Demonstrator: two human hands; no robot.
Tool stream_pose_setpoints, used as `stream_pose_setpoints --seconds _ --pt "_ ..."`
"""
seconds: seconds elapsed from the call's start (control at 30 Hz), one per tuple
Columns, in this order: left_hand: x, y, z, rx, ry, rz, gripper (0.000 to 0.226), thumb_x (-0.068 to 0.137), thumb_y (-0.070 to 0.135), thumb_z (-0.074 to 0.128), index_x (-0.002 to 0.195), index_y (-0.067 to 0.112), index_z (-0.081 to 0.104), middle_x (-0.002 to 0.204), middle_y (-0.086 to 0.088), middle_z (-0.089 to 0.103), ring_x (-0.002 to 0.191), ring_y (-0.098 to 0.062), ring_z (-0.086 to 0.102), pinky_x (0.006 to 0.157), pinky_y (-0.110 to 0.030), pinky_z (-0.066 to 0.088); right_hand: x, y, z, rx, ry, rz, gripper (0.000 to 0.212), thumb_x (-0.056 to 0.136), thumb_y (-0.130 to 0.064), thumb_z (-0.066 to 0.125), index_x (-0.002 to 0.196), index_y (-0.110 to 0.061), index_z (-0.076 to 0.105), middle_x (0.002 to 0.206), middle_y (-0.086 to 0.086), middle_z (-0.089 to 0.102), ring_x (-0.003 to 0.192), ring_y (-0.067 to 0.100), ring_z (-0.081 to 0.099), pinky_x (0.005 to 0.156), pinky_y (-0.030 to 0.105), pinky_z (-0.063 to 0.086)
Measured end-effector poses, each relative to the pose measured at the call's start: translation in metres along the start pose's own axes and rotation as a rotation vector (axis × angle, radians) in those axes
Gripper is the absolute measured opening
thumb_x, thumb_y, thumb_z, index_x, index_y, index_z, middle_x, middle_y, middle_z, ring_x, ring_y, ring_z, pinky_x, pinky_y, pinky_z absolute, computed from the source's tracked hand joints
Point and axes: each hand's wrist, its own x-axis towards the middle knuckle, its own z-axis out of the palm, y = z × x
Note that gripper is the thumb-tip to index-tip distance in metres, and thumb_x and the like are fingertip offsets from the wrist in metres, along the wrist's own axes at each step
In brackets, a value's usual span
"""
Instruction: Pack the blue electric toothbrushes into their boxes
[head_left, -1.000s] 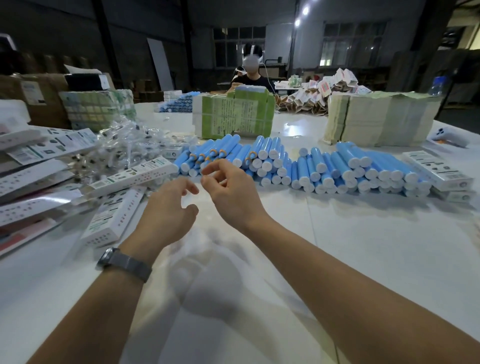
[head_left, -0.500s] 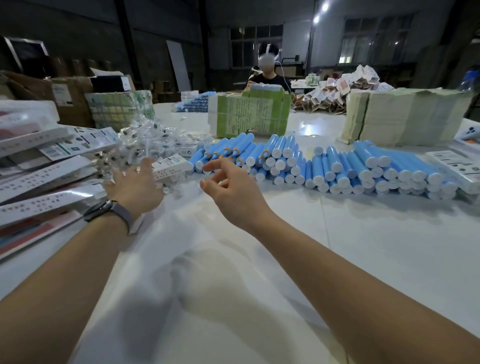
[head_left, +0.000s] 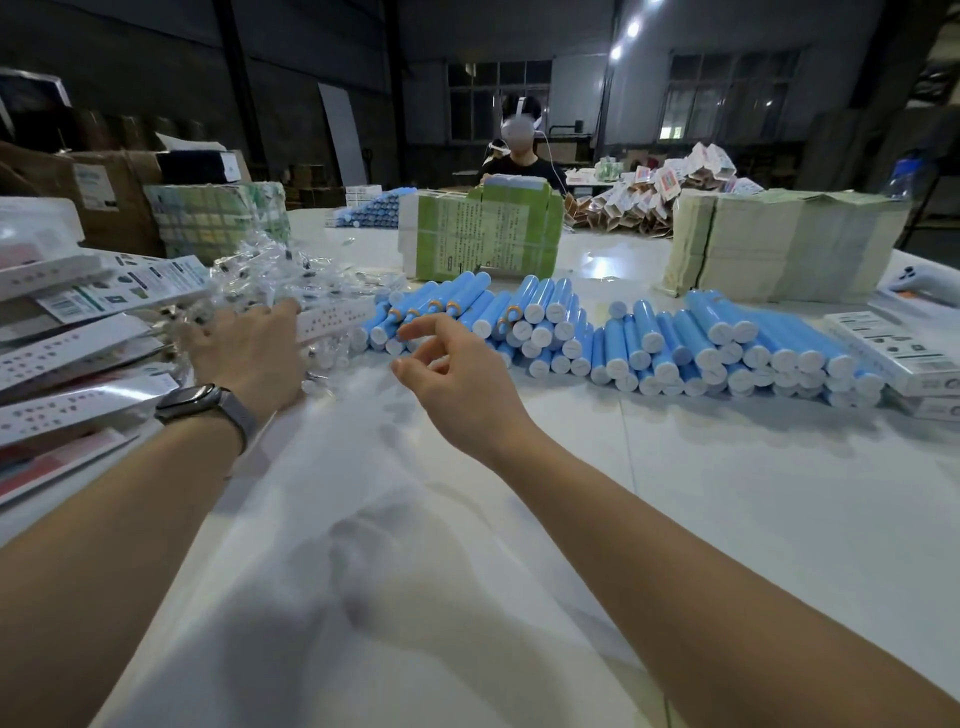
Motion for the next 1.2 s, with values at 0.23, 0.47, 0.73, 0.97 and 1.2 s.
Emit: stream_pose_setpoints --seconds 0.23,0.47,0.73,0.97,1.2 --pt "-0.045 0.058 -0.076 -0.517 -0.081 0.295 0.034 0.091 0.029 0.061 0.123 0.041 0.061 0.107 0.002 0.071 0.084 -0.021 0.061 0.066 -0.03 0.041 0.007 0.004 -0.042 -0.702 0.029 -0.272 0.085 0.078 -0.021 0.07 0.151 -0.031 0.028 0.15 -0.001 0.035 0.14 0.026 0.025 0.115 0.053 0.024" --pt "-0.075 0.085 -0.112 -1.278 -0.502 0.372 0.014 0.084 0.043 0.071 0.097 0.045 0.072 0.084 0.005 0.077 0.074 -0.01 0.071 0.068 -0.029 0.047 -0.033 0.016 -0.101 -0.749 0.024 -0.343 0.082 0.073 -0.04 0.068 0.145 -0.028 0.031 0.123 -0.003 0.057 0.107 0.018 0.052 0.085 0.029 0.041" --pt "-0.143 0.158 -0.082 -1.603 -0.521 0.662 0.067 0.073 0.053 0.069 0.136 0.04 0.05 0.133 0.01 0.061 0.128 -0.013 0.056 0.107 -0.052 0.044 -0.092 0.028 -0.145 0.005 0.07 -0.128 0.056 0.078 -0.042 0.062 0.128 -0.022 0.047 0.118 0.001 0.064 0.112 0.017 0.064 0.093 0.046 0.056" --pt "-0.174 0.2 -0.069 -1.8 -0.373 0.709 0.037 0.087 0.037 0.063 0.122 0.034 0.051 0.124 -0.005 0.06 0.114 -0.014 0.063 0.091 -0.027 0.055 -0.117 0.048 -0.154 -0.195 0.3 -0.274 0.042 0.076 -0.03 0.067 0.114 -0.024 0.052 0.103 -0.021 0.068 0.087 0.005 0.07 0.073 0.021 0.056" --pt "-0.172 0.195 -0.056 -1.705 -0.11 0.668 0.045 0.084 0.044 0.064 0.114 0.064 0.038 0.115 0.027 0.065 0.103 -0.006 0.068 0.082 -0.033 0.061 -0.113 0.048 -0.16 -0.235 0.226 -0.305 0.04 0.086 -0.039 0.051 0.123 -0.023 0.052 0.115 -0.007 0.056 0.104 0.016 0.055 0.078 0.028 0.052"
